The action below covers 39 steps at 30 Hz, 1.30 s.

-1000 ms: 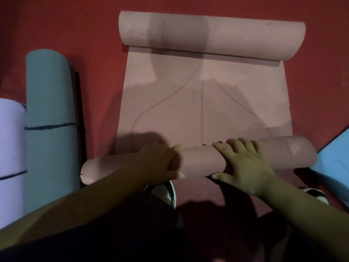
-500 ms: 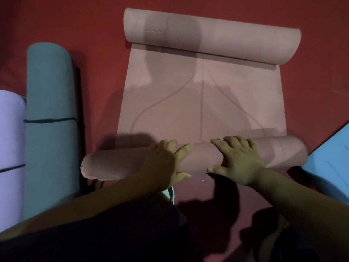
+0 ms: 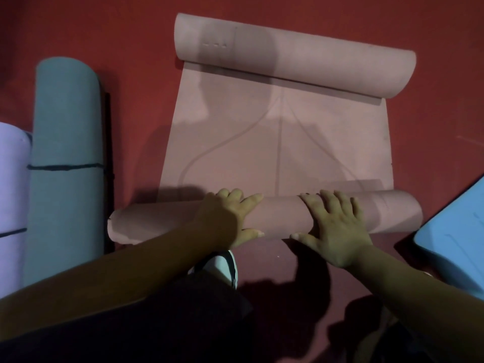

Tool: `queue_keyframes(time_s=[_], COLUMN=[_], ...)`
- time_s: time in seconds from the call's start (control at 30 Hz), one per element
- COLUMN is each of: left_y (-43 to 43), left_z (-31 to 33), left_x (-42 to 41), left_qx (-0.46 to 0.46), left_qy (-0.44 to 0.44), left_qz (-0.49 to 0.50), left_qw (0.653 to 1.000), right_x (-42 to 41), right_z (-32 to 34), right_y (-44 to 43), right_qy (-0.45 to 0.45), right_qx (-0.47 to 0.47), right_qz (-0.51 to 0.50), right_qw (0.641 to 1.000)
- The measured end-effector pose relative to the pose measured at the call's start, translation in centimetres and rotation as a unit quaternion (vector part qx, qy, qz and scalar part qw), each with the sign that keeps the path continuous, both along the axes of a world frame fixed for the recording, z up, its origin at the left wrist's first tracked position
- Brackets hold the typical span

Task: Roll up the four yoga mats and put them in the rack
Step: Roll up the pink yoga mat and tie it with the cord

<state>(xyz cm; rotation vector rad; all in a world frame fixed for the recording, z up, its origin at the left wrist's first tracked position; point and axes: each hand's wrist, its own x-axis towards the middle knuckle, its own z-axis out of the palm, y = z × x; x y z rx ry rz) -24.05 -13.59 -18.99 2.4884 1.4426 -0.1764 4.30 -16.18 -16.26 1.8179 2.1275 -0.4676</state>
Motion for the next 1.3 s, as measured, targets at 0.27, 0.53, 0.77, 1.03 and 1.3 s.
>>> queue_keyframes(time_s=[0.27, 0.53, 0.77, 1.03, 1.3], left_y=[-1.0, 2.1, 0.7, 2.8, 2.0], left_z=[0.4, 0.8, 0.3, 0.7, 0.1], left_x=[-0.1, -0.2, 0.1, -0.3, -0.3], left_qx=[0.032, -0.027, 0.029, -0.064, 0.015], left_qy=[-0.016, -0.034, 0.005, 0.017, 0.016], left_qz=[0.005, -0.003, 0.007, 0.005, 0.015], left_qw=[0.999, 0.999, 1.0, 0.998, 1.0], right_x=[0.0, -0.3, -0.2, -0.9, -0.8], right_z=[0.4, 0.8, 0.8, 1.2, 1.3], right_y=[1.5, 3.0, 4.3, 4.3, 6.5], right_qy=[-0.014, -0.018, -0.015, -0.032, -0.023], right_qx=[-0.042, -0.041, -0.054, -0.051, -0.083], right_qz=[0.001, 0.009, 0.015, 0.027, 0.028], right_qw=[0.999, 0.999, 0.998, 0.998, 0.996])
